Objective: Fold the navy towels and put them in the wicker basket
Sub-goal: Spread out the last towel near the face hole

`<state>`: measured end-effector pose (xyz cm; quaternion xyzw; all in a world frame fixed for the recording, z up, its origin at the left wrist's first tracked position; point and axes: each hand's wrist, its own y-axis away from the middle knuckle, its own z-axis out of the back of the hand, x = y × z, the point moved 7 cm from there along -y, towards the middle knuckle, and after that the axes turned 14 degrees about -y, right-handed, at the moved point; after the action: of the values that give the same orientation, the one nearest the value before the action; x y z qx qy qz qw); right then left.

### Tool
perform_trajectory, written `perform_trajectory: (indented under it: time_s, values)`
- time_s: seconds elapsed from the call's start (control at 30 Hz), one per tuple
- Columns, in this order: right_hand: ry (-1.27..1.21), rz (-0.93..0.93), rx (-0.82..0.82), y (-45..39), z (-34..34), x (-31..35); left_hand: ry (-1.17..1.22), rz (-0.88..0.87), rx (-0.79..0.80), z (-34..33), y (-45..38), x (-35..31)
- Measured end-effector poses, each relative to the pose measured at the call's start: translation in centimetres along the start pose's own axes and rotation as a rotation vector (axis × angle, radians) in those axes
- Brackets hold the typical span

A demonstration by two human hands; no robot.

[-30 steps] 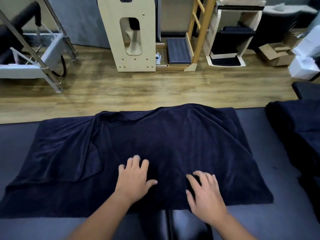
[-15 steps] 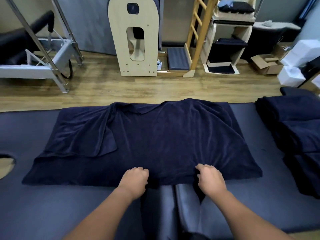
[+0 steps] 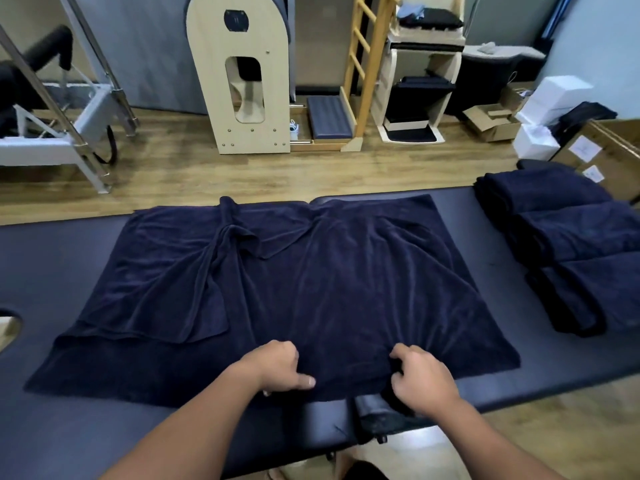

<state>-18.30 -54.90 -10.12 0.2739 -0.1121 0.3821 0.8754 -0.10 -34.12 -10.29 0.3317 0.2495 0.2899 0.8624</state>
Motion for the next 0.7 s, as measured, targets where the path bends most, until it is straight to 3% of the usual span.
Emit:
perform_trajectory:
  time_s: [0.13, 0.3, 0.53, 0.7]
  values:
    - [-0.104, -0.012, -0.008, -2.0, 1.3, 0.0, -0.040, 0.106, -0.202, 1.9, -1.1, 0.3]
    - [-0.055, 0.019, -0.072, -6.1, 4.0, -0.8, -0.115, 0.120, -0.382, 5.4, -3.6, -0.7]
    - [-0.144, 0.028, -0.309, -15.0, 11.7, -2.2, -0.094, 0.163, -0.473, 12.0, -10.8, -1.8]
    - [-0.199, -0.171, -0.417, -22.0, 16.3, -4.8, -0.062, 0.163, -0.486, 17.7, -16.1, -3.5]
